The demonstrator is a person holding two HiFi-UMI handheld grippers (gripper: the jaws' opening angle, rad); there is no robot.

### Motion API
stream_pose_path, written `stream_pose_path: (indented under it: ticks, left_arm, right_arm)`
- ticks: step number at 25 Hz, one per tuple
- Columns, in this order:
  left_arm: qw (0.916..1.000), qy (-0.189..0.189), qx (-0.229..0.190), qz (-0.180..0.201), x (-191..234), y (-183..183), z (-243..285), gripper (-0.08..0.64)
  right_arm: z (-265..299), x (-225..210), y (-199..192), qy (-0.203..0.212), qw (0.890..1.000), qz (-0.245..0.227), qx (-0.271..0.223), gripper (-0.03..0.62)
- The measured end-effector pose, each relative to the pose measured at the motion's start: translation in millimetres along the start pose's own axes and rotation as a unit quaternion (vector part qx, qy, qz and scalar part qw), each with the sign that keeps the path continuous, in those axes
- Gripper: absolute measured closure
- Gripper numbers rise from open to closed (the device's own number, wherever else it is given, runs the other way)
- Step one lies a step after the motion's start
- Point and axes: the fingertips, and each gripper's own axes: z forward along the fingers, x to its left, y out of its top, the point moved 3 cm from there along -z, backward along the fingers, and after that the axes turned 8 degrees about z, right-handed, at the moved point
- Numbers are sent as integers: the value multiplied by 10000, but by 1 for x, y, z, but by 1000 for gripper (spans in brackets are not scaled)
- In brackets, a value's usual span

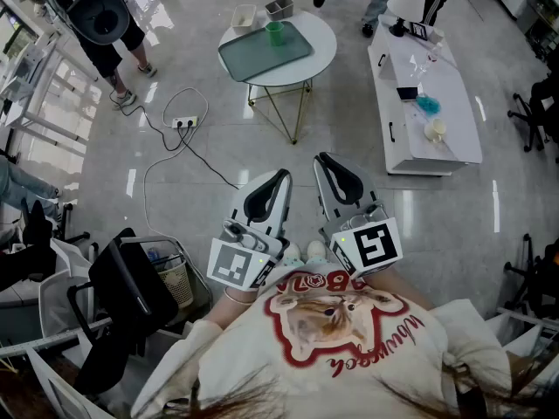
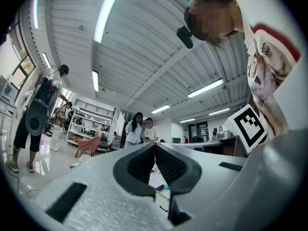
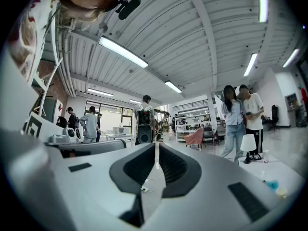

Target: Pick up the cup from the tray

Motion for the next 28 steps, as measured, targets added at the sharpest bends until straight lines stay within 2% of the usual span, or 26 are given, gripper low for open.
stream_pose_path:
  ticks: [12,16,28]
  left_arm:
    - [10000,45,-39,21,8,2,-4,545]
    - [10000,64,-26,23,8,1,0,546]
    - [9999,81,-78,-5,-9,-2,22,546]
  right_arm:
    - [5,7,1,48,10000,-18,-41,546]
    - [5,2,5,34,9998,56,-196,545]
    - [1,-25,5,95,9998,82,-165,545]
